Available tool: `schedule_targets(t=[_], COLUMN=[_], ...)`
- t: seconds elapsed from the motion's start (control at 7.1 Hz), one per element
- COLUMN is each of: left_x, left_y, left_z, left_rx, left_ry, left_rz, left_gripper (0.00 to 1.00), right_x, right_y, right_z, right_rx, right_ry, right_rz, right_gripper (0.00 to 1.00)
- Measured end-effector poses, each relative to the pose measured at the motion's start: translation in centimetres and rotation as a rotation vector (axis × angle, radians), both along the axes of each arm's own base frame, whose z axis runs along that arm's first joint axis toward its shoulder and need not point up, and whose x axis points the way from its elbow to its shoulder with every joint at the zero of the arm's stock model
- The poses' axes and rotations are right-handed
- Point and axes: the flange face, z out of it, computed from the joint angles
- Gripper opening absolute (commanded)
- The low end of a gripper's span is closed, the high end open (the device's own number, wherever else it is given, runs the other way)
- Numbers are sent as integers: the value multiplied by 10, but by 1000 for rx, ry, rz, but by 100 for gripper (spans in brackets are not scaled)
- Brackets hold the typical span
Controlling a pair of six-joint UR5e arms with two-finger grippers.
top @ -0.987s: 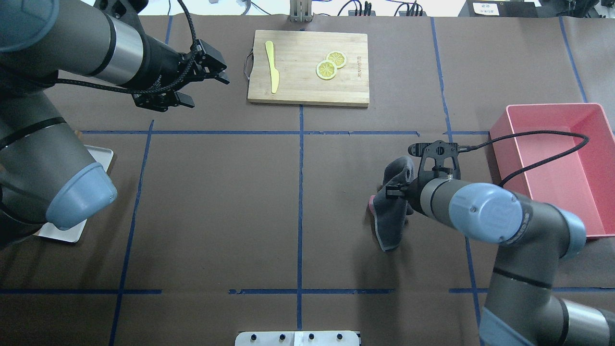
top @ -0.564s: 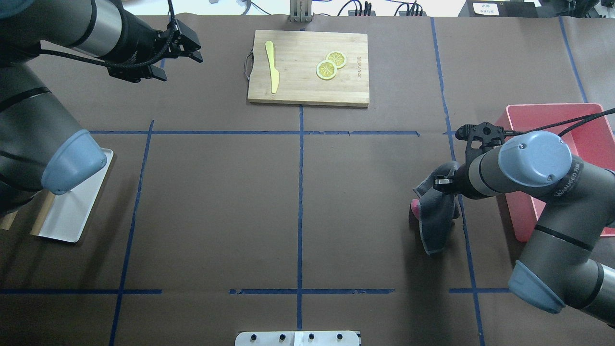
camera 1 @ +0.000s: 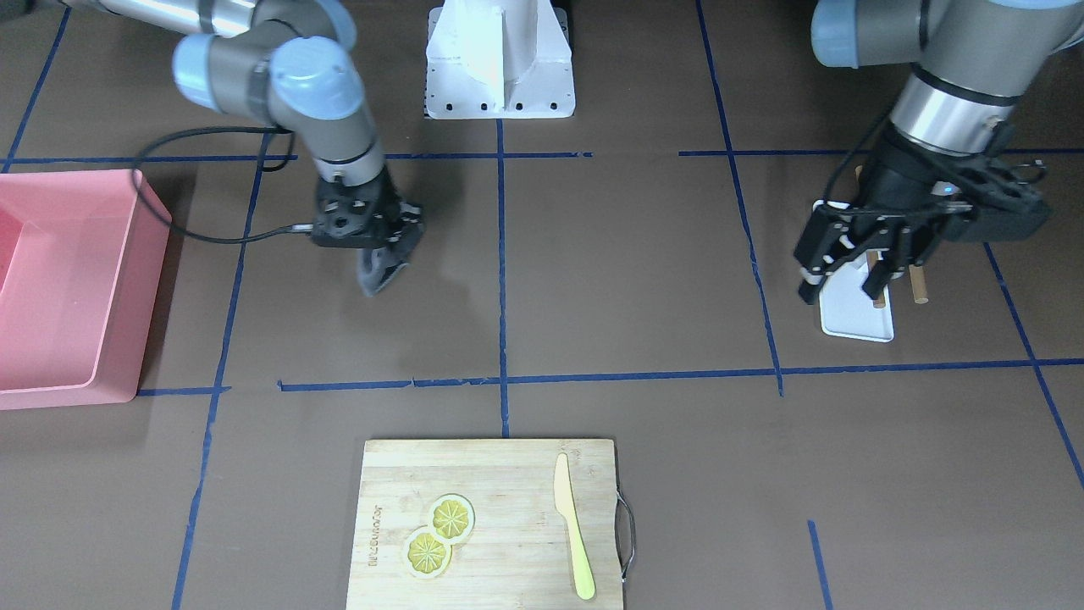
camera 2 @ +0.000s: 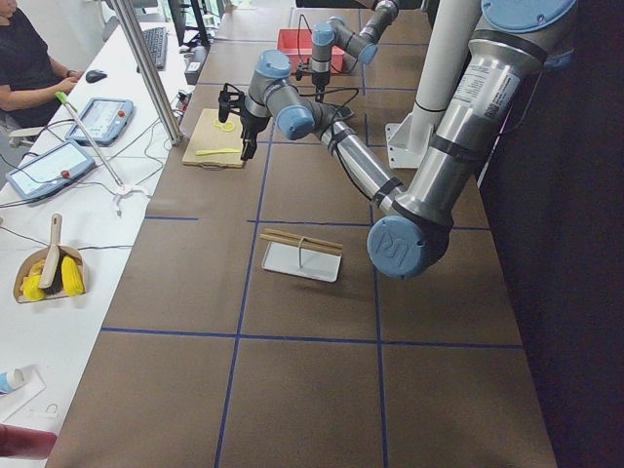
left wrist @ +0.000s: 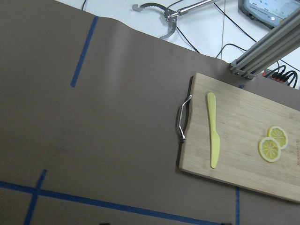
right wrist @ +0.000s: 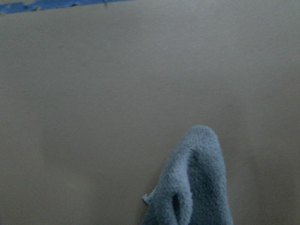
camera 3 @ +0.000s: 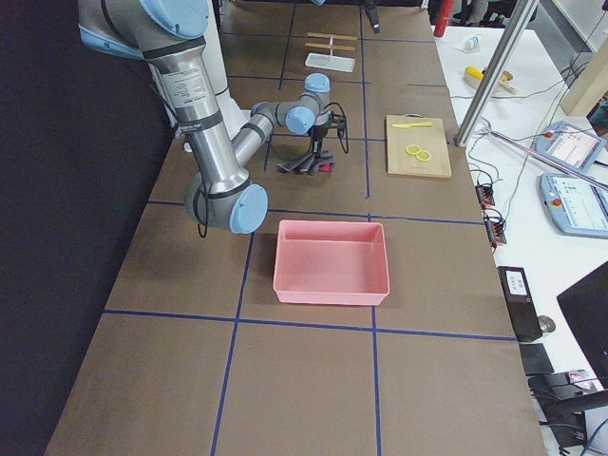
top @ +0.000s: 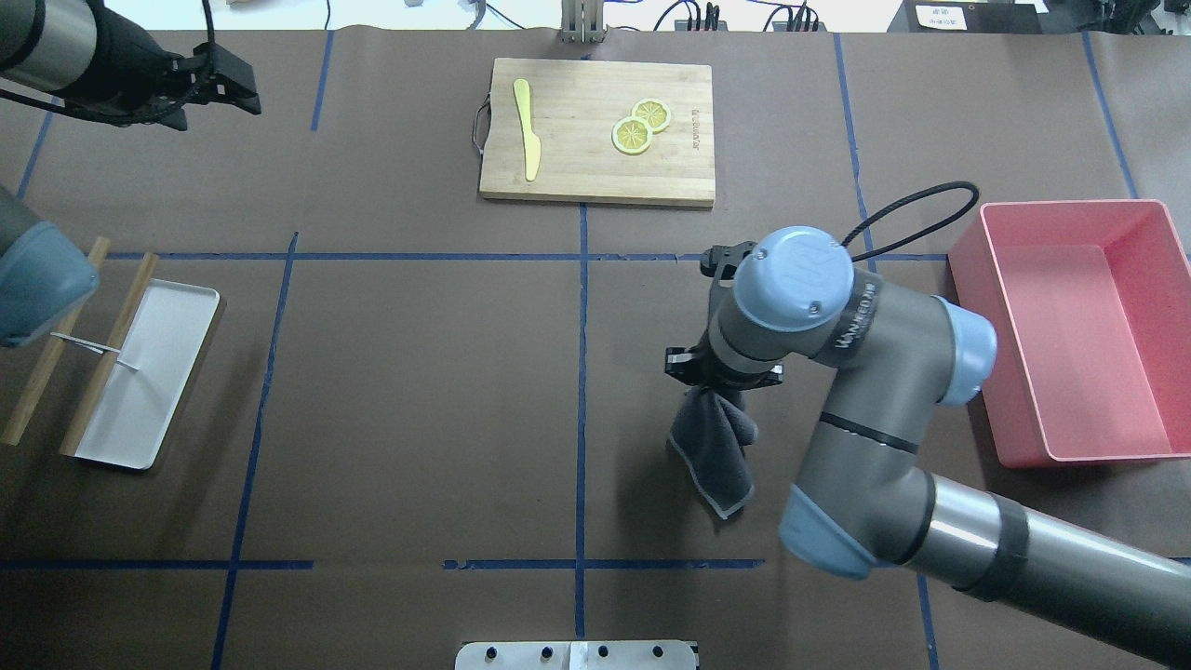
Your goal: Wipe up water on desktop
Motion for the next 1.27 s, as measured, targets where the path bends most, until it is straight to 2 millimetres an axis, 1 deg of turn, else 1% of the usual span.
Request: schedule_targets(t=[0.14,0.28,0.42,0.56,0.7,0.85,0.99,1.13,1.27], left_x=[-16,-28,-39,-49,-57,-70,-89,-108,-123], left_y=[3,7,9,10,10,10,8,7,8], left_z=[28,52,69,79,87,97,107,113,121], left_rx=[21,43,59,68,73,85,96,104,111], left_ry=[-58,-111,-149,-173,-190,-216,-242,-263,-285], left_rz=[31,69,95,107,115,135,167,204,243], left_gripper=[84,84,96,99,99,99,99,99,100], right_x=[-30,-43,-36,-14,16,56,94,122,131], right_y=[2,-1,-10,-25,-39,-48,-50,-48,-45], right_z=[-29,-38,-22,4,28,58,88,112,124], right_rx=[-29,-57,-75,-78,-70,-59,-43,-24,-11], right_ry=[-22,-23,-7,13,25,38,55,73,86], right_rz=[11,22,26,21,10,-12,-37,-60,-80], right_gripper=[0,0,0,0,0,0,0,0,0])
